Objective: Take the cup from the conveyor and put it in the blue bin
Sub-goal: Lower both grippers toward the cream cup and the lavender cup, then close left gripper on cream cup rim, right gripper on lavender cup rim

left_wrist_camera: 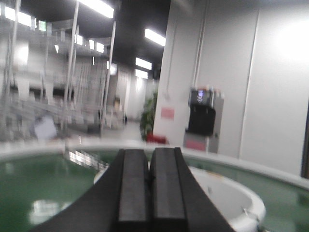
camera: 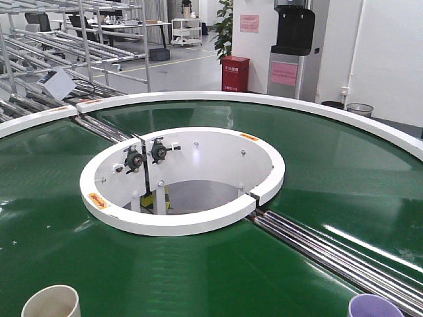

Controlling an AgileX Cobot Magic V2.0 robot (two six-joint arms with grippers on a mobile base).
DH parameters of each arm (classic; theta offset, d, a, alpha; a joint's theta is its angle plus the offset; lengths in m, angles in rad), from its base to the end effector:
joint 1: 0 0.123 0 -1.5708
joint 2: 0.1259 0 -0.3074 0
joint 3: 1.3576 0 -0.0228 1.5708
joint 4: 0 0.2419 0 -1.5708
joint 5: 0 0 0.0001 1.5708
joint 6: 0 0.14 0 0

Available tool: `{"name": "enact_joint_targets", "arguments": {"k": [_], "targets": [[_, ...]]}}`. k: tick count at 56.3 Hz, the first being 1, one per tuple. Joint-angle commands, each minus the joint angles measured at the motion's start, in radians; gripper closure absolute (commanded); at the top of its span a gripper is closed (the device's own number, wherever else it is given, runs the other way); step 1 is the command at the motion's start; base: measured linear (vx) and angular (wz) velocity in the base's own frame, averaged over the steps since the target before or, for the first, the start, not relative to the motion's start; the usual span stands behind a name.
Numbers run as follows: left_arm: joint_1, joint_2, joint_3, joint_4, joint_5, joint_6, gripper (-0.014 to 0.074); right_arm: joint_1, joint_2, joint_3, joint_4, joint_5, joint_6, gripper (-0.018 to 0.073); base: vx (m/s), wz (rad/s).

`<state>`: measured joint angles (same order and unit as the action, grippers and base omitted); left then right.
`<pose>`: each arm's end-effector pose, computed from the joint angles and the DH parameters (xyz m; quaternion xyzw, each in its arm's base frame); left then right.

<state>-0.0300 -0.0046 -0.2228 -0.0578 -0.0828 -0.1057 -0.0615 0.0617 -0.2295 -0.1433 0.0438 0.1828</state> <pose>0.0469 -0.0007 0.3108 -0.0389 0.5523 -0.0790 0.8290 0.0630 -0.0048 0.2928 0.0342 0.6275 -0.0105 0.7778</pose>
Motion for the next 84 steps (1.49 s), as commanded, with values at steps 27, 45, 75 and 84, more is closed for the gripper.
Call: {"name": "enact_joint_targets", "arguments": {"k": [27, 45, 75, 84], "targets": [[0.004, 0.490, -0.318, 0.006, 0.375, 0.279, 0.0453, -0.004, 0.518, -0.383, -0.017, 0.175, -0.005, 0.0442, 0.00, 0.00], [0.004, 0.620, -0.311, 0.001, 0.370, 0.290, 0.0120, -0.004, 0.561, -0.373, -0.025, 0.191, -0.005, 0.0070, 0.00, 0.00], [-0.001, 1.132, -0.732, -0.006, 0.699, 0.226, 0.0084, -0.004, 0.656, -0.373, 0.020, 0.396, -0.003, 0.0017, 0.00, 0.00], [-0.001, 1.314, -0.867, -0.034, 0.782, 0.299, 0.0084, -0.004, 0.674, -0.373, 0.020, 0.396, -0.003, 0.0017, 0.00, 0.00]]}}
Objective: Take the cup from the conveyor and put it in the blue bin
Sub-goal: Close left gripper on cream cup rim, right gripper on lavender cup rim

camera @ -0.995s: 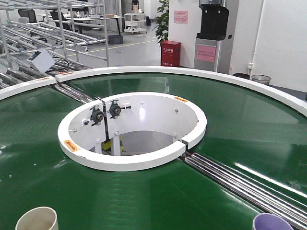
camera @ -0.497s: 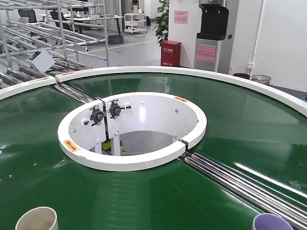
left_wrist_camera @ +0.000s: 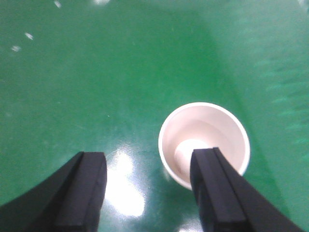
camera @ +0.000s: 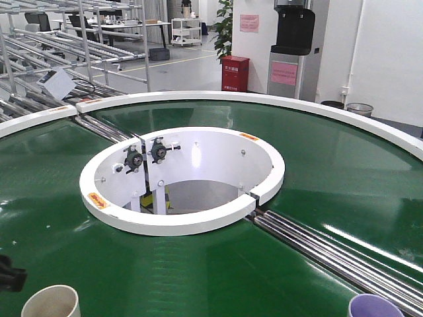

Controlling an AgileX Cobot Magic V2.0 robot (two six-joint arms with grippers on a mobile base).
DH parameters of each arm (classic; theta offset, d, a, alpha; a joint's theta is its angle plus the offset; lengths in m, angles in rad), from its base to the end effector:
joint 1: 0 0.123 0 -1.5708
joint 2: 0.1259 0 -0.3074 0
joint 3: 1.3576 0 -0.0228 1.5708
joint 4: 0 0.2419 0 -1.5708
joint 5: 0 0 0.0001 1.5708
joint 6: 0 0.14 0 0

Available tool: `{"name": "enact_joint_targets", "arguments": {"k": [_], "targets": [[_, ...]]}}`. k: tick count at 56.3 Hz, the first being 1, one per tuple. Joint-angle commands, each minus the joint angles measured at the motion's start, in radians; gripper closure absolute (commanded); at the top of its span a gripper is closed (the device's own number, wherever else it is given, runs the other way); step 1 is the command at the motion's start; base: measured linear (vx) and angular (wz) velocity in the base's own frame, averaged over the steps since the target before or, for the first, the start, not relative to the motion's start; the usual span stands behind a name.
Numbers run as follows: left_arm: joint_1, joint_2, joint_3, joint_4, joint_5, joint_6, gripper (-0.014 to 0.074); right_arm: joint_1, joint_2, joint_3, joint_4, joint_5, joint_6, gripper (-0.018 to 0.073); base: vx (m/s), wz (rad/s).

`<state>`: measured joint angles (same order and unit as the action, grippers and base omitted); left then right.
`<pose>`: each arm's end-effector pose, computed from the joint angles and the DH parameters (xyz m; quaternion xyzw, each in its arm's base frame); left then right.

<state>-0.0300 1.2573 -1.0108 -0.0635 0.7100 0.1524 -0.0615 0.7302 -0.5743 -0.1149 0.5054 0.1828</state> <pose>0.2751 -0.0141 0.3024 0.0701 0.9361 -0.0066 0.3445 0.1582 -0.0175 0.2857 0.0762 0.8741 -0.0194 0.4793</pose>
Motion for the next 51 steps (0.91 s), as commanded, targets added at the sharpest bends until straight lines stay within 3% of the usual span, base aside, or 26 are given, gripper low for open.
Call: {"name": "enact_joint_targets", "arguments": {"k": [1, 14, 36, 42, 51], "targets": [[-0.001, 0.074, -0.090, -0.029, -0.010, 0.048, 0.0084, -0.004, 0.008, -0.028, -0.009, -0.066, -0.003, 0.0017, 0.00, 0.00], [-0.001, 0.254, -0.124, -0.033, -0.018, 0.067, 0.0084, -0.004, 0.008, -0.028, -0.015, -0.069, -0.033, 0.0017, 0.00, 0.00], [0.000, 0.356, -0.124, -0.036, -0.073, 0.067, 0.0088, -0.004, 0.016, -0.028, -0.049, -0.168, -0.051, 0.0017, 0.00, 0.00], [0.000, 0.357, -0.124, -0.035, -0.083, 0.067, 0.0119, -0.004, 0.064, -0.044, -0.035, -0.100, -0.022, 0.0017, 0.00, 0.00], [0.000, 0.359, -0.124, -0.035, -0.106, 0.067, 0.0237, -0.004, 0.249, -0.152, -0.018, 0.033, -0.020, 0.0017, 0.00, 0.00]]}}
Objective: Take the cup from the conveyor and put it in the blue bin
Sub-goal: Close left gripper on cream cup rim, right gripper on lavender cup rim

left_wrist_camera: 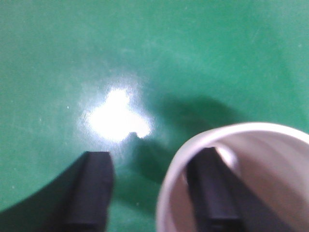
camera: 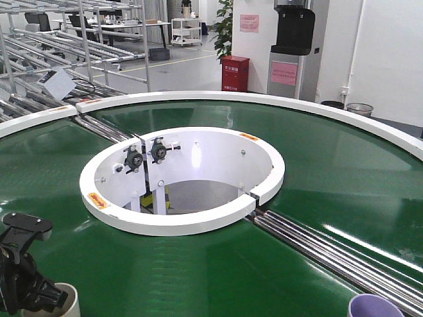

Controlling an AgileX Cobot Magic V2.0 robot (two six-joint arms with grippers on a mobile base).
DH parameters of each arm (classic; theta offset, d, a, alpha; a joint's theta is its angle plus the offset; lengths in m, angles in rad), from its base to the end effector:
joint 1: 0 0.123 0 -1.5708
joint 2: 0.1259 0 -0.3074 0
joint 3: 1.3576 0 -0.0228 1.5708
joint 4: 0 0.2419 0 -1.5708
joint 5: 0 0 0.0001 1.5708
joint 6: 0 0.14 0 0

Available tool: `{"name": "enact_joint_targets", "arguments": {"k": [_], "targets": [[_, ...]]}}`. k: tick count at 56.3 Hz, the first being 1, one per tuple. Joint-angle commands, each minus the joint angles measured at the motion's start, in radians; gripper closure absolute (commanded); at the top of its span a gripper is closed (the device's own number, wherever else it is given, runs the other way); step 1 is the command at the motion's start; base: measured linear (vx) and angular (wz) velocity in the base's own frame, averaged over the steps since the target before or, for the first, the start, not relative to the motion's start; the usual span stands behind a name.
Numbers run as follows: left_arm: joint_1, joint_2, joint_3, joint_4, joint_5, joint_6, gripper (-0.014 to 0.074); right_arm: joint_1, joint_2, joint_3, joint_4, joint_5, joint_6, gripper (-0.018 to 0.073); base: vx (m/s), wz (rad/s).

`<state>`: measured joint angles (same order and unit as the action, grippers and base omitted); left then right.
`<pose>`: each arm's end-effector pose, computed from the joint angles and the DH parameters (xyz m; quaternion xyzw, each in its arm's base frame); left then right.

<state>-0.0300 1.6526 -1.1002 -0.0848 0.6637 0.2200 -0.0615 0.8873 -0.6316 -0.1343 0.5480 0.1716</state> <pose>0.3494 -0.0178 0.2094 0.0949 0.9705 -0.0119 0.2211 0.1843 -0.0211 0.2744 0.0682 0.9063 -0.0327 0.4158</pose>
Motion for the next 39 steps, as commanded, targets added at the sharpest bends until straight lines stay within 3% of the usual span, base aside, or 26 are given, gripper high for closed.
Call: {"name": "enact_joint_targets", "arguments": {"k": [1, 18, 39], "targets": [[0.000, -0.036, -0.034, -0.014, -0.061, 0.000, 0.0251, -0.004, 0.110, -0.109, 0.007, 0.003, -0.017, 0.0017, 0.00, 0.00], [0.000, -0.036, -0.034, -0.015, -0.089, -0.001, 0.0598, -0.003, 0.430, -0.408, 0.236, 0.172, -0.252, 0.0051, 0.00, 0.00], [0.000, -0.036, -0.034, -0.032, -0.134, -0.002, 0.0604, 0.023, 0.609, -0.486, 0.265, 0.261, -0.310, 0.0070, 0.00, 0.00]]}}
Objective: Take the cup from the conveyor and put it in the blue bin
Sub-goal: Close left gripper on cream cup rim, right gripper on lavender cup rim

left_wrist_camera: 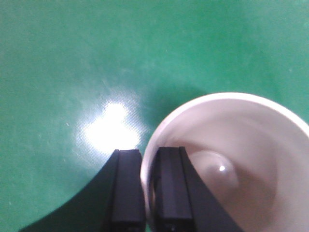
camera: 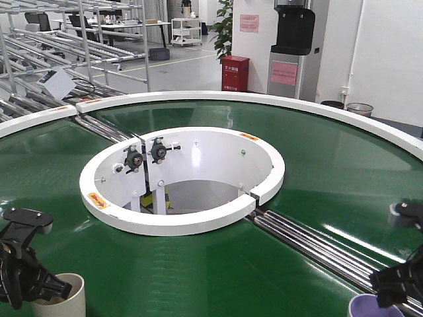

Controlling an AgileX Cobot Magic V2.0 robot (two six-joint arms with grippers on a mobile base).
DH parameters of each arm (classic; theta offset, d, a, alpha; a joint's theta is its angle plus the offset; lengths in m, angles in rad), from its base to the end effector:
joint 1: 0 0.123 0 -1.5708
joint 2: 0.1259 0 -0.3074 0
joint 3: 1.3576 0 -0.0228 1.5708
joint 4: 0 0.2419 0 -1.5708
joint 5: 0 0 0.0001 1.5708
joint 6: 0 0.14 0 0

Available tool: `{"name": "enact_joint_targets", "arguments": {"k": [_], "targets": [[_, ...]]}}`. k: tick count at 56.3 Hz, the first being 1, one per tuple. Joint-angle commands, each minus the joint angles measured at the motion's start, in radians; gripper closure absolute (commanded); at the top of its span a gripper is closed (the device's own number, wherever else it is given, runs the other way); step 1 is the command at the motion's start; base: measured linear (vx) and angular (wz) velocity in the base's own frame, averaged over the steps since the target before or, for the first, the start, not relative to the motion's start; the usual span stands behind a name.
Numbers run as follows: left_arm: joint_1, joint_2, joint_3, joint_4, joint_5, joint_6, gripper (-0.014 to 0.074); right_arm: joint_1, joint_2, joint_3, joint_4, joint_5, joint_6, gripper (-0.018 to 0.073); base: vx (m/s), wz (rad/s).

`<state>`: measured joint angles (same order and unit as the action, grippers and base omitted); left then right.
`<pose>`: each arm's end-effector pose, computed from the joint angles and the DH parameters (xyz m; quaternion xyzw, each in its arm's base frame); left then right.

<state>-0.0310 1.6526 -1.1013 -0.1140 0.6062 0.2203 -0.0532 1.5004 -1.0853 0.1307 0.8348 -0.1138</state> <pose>0.3568 -0.0202 0.2135 0.0842 0.9643 -0.0195 0.2503 0.3095 -0.0029 0.2459 0.0035 0.9777 0.0392 0.2062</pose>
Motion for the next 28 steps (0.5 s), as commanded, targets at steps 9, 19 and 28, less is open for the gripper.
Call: {"name": "enact_joint_targets", "arguments": {"k": [9, 19, 28], "targets": [[0.001, -0.036, -0.033, -0.004, -0.083, -0.002, 0.0604, 0.052, 0.057, -0.032, -0.043, -0.036, -0.008, 0.0070, 0.00, 0.00], [0.001, -0.036, -0.033, -0.005, -0.084, -0.002, 0.0604, 0.058, 0.120, -0.032, -0.078, -0.036, 0.046, 0.0071, 0.00, 0.00], [0.001, -0.036, -0.033, -0.011, -0.084, -0.002, 0.0604, 0.058, 0.122, -0.032, -0.066, -0.027, 0.077, 0.0141, 0.00, 0.00]]}}
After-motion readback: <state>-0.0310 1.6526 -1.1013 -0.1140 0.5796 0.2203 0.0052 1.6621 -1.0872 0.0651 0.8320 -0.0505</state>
